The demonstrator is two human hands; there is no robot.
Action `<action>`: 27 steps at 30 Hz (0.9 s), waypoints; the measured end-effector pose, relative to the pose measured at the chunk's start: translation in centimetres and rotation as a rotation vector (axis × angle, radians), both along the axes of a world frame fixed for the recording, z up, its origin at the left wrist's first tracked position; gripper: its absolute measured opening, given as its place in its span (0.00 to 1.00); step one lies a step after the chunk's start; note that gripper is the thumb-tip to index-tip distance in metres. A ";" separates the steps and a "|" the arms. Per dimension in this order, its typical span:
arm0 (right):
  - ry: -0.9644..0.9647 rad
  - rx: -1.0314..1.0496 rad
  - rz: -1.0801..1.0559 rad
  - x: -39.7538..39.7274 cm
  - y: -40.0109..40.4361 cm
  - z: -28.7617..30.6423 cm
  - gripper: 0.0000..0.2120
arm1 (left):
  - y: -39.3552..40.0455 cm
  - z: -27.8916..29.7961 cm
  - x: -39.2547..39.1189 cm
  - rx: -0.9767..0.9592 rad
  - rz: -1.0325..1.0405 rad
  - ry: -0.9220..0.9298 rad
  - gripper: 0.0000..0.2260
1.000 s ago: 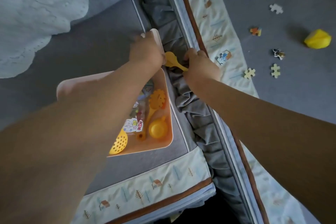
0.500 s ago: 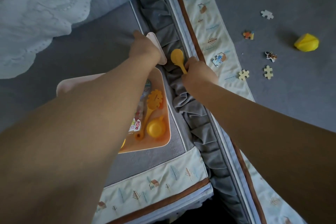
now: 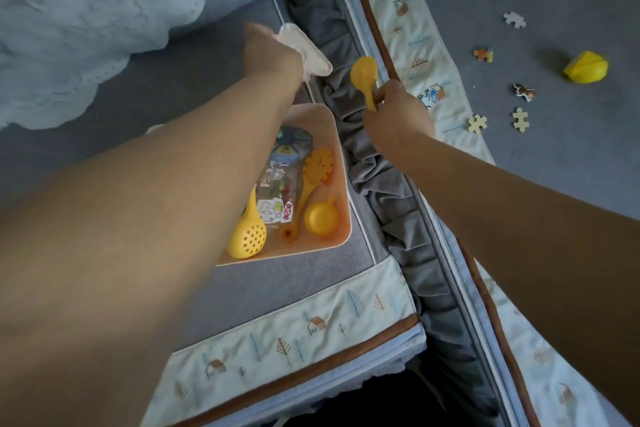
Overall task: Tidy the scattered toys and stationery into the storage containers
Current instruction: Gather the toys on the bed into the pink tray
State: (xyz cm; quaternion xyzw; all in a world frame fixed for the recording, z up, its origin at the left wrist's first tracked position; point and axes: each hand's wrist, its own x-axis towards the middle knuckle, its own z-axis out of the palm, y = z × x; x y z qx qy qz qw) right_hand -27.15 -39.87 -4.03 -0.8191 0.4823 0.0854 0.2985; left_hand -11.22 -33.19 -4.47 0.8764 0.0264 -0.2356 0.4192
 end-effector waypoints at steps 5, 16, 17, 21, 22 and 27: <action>-0.154 0.057 -0.041 0.1 4.2 3.4 0.09 | 7.3 4.6 -0.9 0.064 -0.184 -0.154 0.30; 0.010 0.149 -0.076 -4.2 12.6 3.9 0.13 | 17.4 3.7 -7.9 0.374 -0.565 -0.248 0.21; 0.003 0.149 -0.094 -4.5 12.5 4.0 0.13 | 17.1 3.9 -8.1 0.385 -0.585 -0.275 0.22; -0.026 0.118 -0.152 -6.6 10.2 4.4 0.13 | 14.3 4.8 -8.8 0.371 -0.628 -0.379 0.20; -0.021 0.112 -0.161 -7.3 9.4 4.3 0.13 | 13.4 5.1 -9.3 0.360 -0.637 -0.393 0.20; 0.099 0.121 -0.253 -11.9 4.6 2.7 0.20 | 7.4 5.1 -13.4 0.223 -0.766 -0.401 0.21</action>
